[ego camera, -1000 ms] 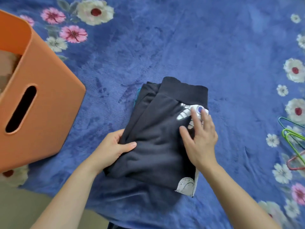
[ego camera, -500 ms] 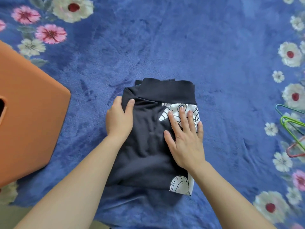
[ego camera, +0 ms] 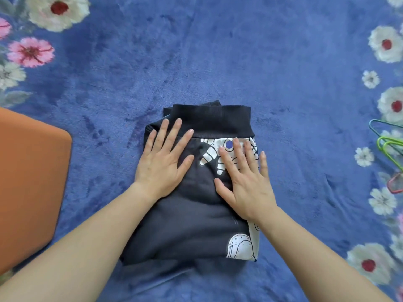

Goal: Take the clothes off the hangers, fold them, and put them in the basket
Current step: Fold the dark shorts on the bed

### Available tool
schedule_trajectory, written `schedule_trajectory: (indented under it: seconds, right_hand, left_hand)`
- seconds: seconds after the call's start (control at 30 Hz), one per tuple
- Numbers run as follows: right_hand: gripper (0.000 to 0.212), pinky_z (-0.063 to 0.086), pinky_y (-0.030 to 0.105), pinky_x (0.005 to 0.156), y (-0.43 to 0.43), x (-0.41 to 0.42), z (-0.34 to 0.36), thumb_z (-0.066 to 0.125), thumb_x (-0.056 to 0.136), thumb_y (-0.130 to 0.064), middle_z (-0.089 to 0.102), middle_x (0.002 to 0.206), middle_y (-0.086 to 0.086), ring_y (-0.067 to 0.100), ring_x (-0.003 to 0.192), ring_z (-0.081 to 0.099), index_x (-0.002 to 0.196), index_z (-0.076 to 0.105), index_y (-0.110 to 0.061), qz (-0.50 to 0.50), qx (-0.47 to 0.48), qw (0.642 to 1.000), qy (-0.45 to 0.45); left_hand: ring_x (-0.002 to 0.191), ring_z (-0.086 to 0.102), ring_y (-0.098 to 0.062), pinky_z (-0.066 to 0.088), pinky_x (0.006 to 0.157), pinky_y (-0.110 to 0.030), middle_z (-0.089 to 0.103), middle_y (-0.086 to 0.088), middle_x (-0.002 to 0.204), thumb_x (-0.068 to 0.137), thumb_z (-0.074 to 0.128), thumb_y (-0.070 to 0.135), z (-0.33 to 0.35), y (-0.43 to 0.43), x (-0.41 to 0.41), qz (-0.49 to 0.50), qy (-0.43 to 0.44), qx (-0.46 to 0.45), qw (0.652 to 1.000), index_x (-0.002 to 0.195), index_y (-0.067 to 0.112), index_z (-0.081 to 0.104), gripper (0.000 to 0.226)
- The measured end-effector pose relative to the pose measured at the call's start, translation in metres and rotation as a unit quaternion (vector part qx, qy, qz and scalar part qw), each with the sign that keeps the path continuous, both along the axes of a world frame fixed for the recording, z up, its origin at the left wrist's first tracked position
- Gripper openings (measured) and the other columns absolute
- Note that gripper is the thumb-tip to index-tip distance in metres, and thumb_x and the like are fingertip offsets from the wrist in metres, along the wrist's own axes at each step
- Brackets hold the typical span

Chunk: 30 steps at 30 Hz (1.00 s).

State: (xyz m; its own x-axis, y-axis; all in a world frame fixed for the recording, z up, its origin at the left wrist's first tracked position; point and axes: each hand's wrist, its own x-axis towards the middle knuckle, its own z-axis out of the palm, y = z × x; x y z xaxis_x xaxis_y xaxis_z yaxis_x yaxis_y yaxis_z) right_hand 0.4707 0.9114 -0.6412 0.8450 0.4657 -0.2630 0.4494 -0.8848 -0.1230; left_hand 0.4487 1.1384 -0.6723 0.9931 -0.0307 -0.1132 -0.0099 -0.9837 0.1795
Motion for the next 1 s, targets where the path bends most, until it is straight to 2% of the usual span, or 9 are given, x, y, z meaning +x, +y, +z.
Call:
schedule_trajectory:
  seconds: [0.2, 0.3, 0.4, 0.5, 0.63, 0.7, 0.77, 0.87, 1.0]
  right_hand:
    - [0.075, 0.015, 0.065, 0.114, 0.004, 0.004, -0.012, 0.035, 0.087, -0.057, 0.010, 0.163, 0.006, 0.030, 0.150, 0.012, 0.155, 0.015, -0.029, 0.004, -0.027, 1.000, -0.006]
    - [0.073, 0.013, 0.062, 0.116, 0.006, 0.000, 0.002, 0.036, 0.089, -0.056, 0.013, 0.163, 0.008, 0.029, 0.150, 0.012, 0.154, 0.022, -0.028, 0.003, -0.014, 0.999, -0.033]
    - [0.074, 0.009, 0.055, 0.119, -0.013, -0.031, 0.019, 0.041, 0.087, -0.058, 0.014, 0.163, 0.010, 0.029, 0.150, 0.011, 0.153, 0.027, -0.030, 0.043, 0.032, 0.998, -0.044]
    - [0.070, 0.012, 0.054, 0.118, -0.049, -0.066, 0.015, 0.037, 0.090, -0.061, 0.010, 0.164, 0.003, 0.027, 0.150, 0.013, 0.154, 0.019, -0.037, 0.106, 0.009, 0.994, -0.015]
    - [0.066, 0.010, 0.052, 0.118, -0.056, -0.064, 0.007, 0.031, 0.094, -0.061, 0.009, 0.164, 0.000, 0.024, 0.151, 0.010, 0.154, 0.015, -0.036, 0.114, -0.032, 0.993, -0.007]
    - [0.060, 0.013, 0.050, 0.116, -0.056, -0.061, 0.016, 0.034, 0.097, -0.049, 0.018, 0.162, 0.000, 0.024, 0.150, 0.015, 0.153, 0.023, -0.034, 0.112, -0.004, 0.993, -0.030]
    - [0.058, 0.018, 0.049, 0.114, -0.071, -0.060, 0.025, 0.037, 0.095, -0.028, 0.026, 0.159, 0.000, 0.024, 0.148, 0.021, 0.153, 0.025, -0.029, 0.116, 0.033, 0.991, -0.061]
    - [0.083, 0.021, 0.048, 0.113, -0.098, -0.061, 0.030, 0.044, 0.080, -0.007, 0.029, 0.158, 0.001, 0.024, 0.147, 0.021, 0.156, 0.015, -0.026, 0.172, 0.025, 0.981, -0.085]
    - [0.114, 0.017, 0.048, 0.116, -0.099, -0.060, 0.018, 0.072, 0.059, -0.003, 0.019, 0.162, 0.000, 0.024, 0.148, 0.018, 0.155, 0.015, -0.029, 0.263, -0.046, 0.962, -0.054]
  left_hand:
    - [0.150, 0.006, -0.027, -0.006, 0.119, -0.036, 0.012, -0.004, 0.163, 0.097, 0.030, 0.051, -0.004, 0.000, 0.006, 0.004, 0.015, 0.009, 1.000, 0.154, 0.028, 0.023, 0.062]
    - [0.150, 0.000, -0.025, -0.010, 0.119, -0.036, 0.007, -0.004, 0.164, 0.097, 0.029, 0.051, 0.011, -0.003, 0.002, 0.021, 0.011, -0.001, 1.000, 0.155, 0.027, 0.021, 0.063]
    - [0.151, -0.009, -0.021, -0.010, 0.120, -0.039, -0.004, -0.001, 0.164, 0.095, 0.031, 0.053, 0.027, -0.006, -0.041, -0.003, 0.019, -0.068, 0.997, 0.156, 0.028, 0.013, 0.068]
    - [0.151, -0.001, -0.020, 0.006, 0.119, -0.047, 0.002, 0.003, 0.164, 0.094, 0.030, 0.059, 0.020, 0.013, -0.098, -0.052, 0.069, -0.028, 0.996, 0.154, 0.038, 0.008, 0.068]
    - [0.151, 0.001, -0.024, 0.000, 0.119, -0.041, 0.002, 0.007, 0.164, 0.096, 0.024, 0.059, 0.009, 0.030, -0.108, -0.022, 0.094, -0.016, 0.995, 0.153, 0.041, 0.007, 0.062]
    - [0.151, 0.005, -0.024, 0.003, 0.119, -0.040, 0.008, 0.005, 0.164, 0.100, 0.024, 0.050, 0.015, 0.031, -0.107, -0.017, 0.082, -0.036, 0.996, 0.154, 0.036, 0.016, 0.056]
    - [0.149, 0.015, -0.026, 0.014, 0.117, -0.043, 0.020, 0.001, 0.162, 0.100, 0.030, 0.030, 0.022, 0.042, -0.116, -0.018, 0.056, -0.037, 0.998, 0.154, 0.029, 0.021, 0.054]
    - [0.149, 0.015, -0.026, 0.015, 0.118, -0.041, 0.027, -0.005, 0.159, 0.079, 0.031, -0.003, 0.031, 0.063, -0.142, -0.052, 0.041, 0.003, 0.998, 0.156, 0.030, 0.013, 0.085]
    - [0.151, 0.006, -0.024, 0.013, 0.119, -0.041, 0.016, -0.006, 0.162, 0.073, 0.027, -0.009, 0.030, 0.061, -0.154, -0.158, 0.057, 0.059, 0.984, 0.156, 0.033, 0.010, 0.094]
